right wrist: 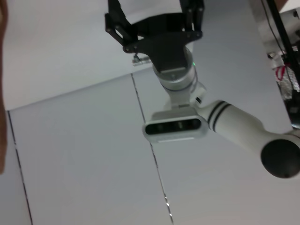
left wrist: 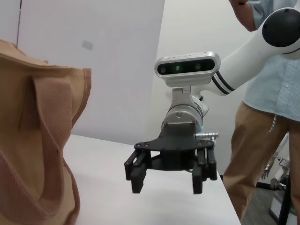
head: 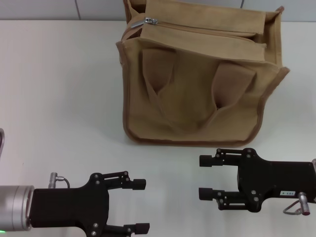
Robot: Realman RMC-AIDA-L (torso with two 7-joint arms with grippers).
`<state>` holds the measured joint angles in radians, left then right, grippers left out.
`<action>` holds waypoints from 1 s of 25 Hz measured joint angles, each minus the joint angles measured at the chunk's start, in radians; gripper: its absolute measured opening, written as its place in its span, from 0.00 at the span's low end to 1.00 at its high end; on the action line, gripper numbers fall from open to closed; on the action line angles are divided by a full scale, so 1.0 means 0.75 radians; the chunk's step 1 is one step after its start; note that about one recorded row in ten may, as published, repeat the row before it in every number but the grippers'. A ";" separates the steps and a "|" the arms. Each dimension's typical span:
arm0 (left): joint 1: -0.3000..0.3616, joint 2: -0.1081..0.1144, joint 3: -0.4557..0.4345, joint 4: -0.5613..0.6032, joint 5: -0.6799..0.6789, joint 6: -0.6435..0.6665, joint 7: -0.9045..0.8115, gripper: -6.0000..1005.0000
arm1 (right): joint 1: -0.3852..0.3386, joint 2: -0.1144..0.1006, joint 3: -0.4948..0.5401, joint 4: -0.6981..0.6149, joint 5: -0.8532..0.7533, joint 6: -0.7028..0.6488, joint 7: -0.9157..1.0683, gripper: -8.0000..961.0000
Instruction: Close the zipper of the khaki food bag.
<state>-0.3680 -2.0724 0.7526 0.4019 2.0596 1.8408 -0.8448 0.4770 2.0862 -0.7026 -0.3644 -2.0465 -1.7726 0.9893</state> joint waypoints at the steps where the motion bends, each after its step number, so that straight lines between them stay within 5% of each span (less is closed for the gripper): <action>1: -0.002 0.000 0.000 0.000 0.000 -0.001 -0.002 0.80 | 0.000 0.000 0.000 0.000 -0.001 0.010 0.000 0.72; 11: -0.009 0.000 -0.033 0.004 -0.012 -0.011 0.001 0.79 | -0.003 -0.002 0.000 0.001 -0.002 0.046 -0.006 0.72; 14: 0.003 0.001 -0.177 0.008 -0.044 -0.041 0.003 0.79 | -0.002 -0.002 0.000 0.001 0.000 0.046 -0.006 0.72; 19: 0.029 0.003 -0.582 -0.028 -0.172 -0.202 0.003 0.78 | 0.004 0.000 0.000 0.007 0.005 0.043 -0.009 0.72; 25: -0.082 -0.004 -0.608 -0.105 -0.182 -0.479 0.004 0.78 | 0.033 0.001 0.010 0.056 0.007 0.051 -0.011 0.72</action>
<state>-0.4291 -2.0752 0.2964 0.3233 1.9234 1.4816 -0.8414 0.5017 2.0872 -0.6947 -0.3223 -2.0414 -1.7341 0.9809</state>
